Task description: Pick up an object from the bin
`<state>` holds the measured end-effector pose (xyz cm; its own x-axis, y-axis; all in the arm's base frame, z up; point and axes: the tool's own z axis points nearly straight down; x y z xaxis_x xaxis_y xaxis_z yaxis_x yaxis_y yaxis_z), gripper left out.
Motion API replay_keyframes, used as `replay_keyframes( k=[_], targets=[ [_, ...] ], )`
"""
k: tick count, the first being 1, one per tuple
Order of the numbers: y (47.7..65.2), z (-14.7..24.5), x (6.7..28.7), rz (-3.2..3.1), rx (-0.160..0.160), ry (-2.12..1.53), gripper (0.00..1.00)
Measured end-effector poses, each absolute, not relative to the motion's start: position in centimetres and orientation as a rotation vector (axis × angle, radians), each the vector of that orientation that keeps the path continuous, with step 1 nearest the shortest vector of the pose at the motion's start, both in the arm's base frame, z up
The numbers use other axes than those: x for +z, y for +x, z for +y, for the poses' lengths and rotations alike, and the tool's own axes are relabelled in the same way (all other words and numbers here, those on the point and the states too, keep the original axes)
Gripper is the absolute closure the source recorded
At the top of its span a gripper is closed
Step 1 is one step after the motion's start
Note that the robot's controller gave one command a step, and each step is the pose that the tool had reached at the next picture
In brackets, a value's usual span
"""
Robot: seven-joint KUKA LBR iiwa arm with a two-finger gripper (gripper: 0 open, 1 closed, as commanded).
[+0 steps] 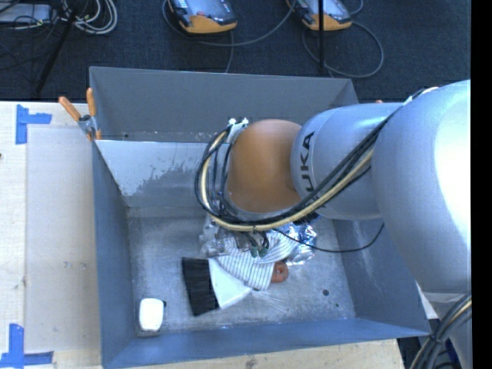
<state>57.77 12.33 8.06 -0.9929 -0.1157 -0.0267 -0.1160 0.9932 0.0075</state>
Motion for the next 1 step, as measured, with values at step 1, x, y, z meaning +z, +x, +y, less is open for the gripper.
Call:
replay_keyframes(
  k=[1],
  targets=[
    [57.81, 12.13, 7.9, 3.108, 0.011, -0.175, 0.0]
  ],
)
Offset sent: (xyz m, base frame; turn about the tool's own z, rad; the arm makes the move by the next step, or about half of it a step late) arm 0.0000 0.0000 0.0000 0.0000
